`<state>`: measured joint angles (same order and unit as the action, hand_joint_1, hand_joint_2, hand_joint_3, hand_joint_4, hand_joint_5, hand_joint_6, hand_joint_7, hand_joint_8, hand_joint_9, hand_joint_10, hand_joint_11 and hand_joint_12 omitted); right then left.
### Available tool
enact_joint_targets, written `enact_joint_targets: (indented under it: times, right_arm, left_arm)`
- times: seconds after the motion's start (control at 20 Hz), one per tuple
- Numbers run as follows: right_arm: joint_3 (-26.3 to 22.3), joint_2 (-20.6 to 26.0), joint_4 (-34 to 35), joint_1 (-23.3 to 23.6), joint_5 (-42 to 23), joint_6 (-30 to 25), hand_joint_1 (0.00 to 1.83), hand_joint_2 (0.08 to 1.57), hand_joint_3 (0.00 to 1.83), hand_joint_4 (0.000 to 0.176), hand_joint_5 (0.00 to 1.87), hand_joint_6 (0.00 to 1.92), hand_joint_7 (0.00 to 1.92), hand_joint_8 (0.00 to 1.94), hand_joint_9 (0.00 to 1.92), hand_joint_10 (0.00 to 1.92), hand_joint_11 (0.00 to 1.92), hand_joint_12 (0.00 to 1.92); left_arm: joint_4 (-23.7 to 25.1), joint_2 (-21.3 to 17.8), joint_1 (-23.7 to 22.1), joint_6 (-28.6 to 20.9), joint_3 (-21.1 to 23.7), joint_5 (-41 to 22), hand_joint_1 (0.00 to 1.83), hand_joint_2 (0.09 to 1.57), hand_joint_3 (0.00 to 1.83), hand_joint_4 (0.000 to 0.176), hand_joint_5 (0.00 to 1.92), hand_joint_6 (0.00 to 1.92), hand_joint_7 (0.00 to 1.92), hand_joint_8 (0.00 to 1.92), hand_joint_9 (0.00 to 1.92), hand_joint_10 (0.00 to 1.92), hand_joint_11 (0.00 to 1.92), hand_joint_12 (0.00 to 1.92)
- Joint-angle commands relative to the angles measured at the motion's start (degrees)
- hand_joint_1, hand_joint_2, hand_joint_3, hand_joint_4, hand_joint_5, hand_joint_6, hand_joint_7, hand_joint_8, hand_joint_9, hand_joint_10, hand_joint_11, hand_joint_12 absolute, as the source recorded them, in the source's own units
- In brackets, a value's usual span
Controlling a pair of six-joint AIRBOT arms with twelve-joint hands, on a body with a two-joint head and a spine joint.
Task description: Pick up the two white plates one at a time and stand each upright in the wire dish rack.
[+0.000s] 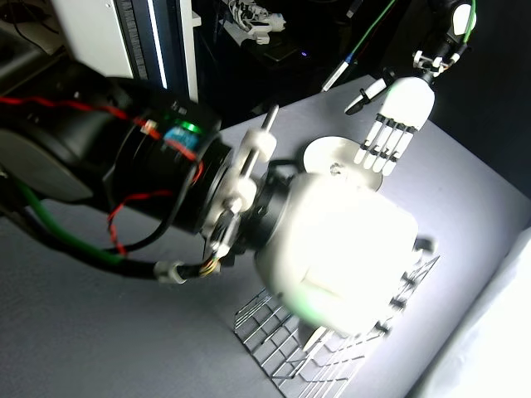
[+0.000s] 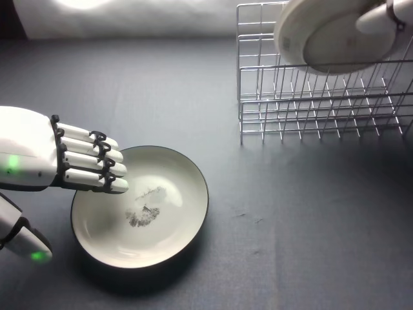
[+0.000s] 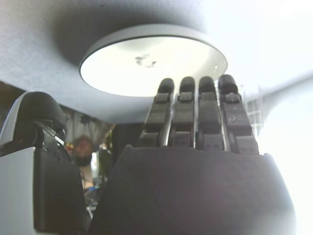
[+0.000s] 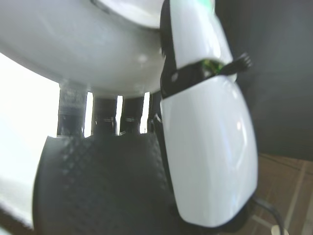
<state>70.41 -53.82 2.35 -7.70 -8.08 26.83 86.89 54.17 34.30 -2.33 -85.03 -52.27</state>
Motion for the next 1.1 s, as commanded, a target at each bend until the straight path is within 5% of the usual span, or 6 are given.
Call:
enact_joint_targets:
  times: [0.0, 0.45, 0.55, 0.7, 1.0, 1.05]
  right_arm:
    - [0.4, 0.3, 0.5, 0.1, -7.9, -0.7, 1.49, 1.08, 0.0, 0.0, 0.89, 1.0, 1.05, 0.76, 1.04, 0.91, 0.91, 1.47]
    - [3.0, -0.2, 0.5, -6.2, -10.7, -0.6, 1.49, 1.09, 0.0, 0.0, 0.87, 1.07, 1.02, 0.78, 0.99, 0.95, 0.9, 1.48]
    - [3.2, -0.3, 0.4, -7.2, -11.0, -0.6, 1.39, 1.1, 0.0, 0.0, 0.89, 1.09, 1.01, 0.89, 0.98, 1.09, 0.9, 1.21]
    - [3.3, -0.4, 0.4, -7.7, -11.5, -0.6, 1.38, 1.1, 0.0, 0.0, 0.91, 1.04, 1.0, 0.92, 0.97, 1.11, 0.87, 1.18]
    - [3.1, -0.4, -0.5, -8.0, -12.6, -0.6, 1.35, 1.2, 0.0, 0.0, 0.67, 1.42, 0.84, 1.11, 0.78, 1.4, 0.52, 1.21]
    - [3.1, -0.3, -0.7, -7.6, -12.7, -0.6, 1.22, 1.21, 0.0, 0.0, 0.68, 1.44, 0.89, 1.11, 0.74, 0.82, 0.48, 1.21]
  left_arm:
    - [-3.1, 0.0, 0.1, 0.2, -0.5, -1.8, 0.0, 1.08, 0.0, 0.0, 0.0, 0.0, 0.0, 0.0, 0.01, 0.0, 0.05, 0.03]
    - [-3.1, 0.5, 1.1, 0.5, -1.6, -1.5, 0.0, 1.07, 0.0, 0.0, 0.0, 0.0, 0.0, 0.0, 0.0, 0.0, 0.04, 0.03]
    - [-3.3, 0.7, 1.2, 0.5, -1.9, -1.5, 0.0, 1.08, 0.0, 0.0, 0.0, 0.0, 0.0, 0.0, 0.0, 0.0, 0.03, 0.03]
    - [-3.3, 0.8, 1.3, 0.5, -2.2, -1.5, 0.0, 1.09, 0.01, 0.0, 0.0, 0.0, 0.0, 0.0, 0.0, 0.0, 0.01, 0.01]
    - [-3.4, 0.8, 1.6, 0.7, -2.4, -1.3, 0.0, 1.1, 0.01, 0.0, 0.0, 0.0, 0.0, 0.0, 0.0, 0.0, 0.02, 0.01]
    - [-3.5, 0.8, 1.6, 0.7, -2.5, -1.2, 0.0, 1.1, 0.01, 0.0, 0.0, 0.0, 0.0, 0.0, 0.0, 0.0, 0.03, 0.01]
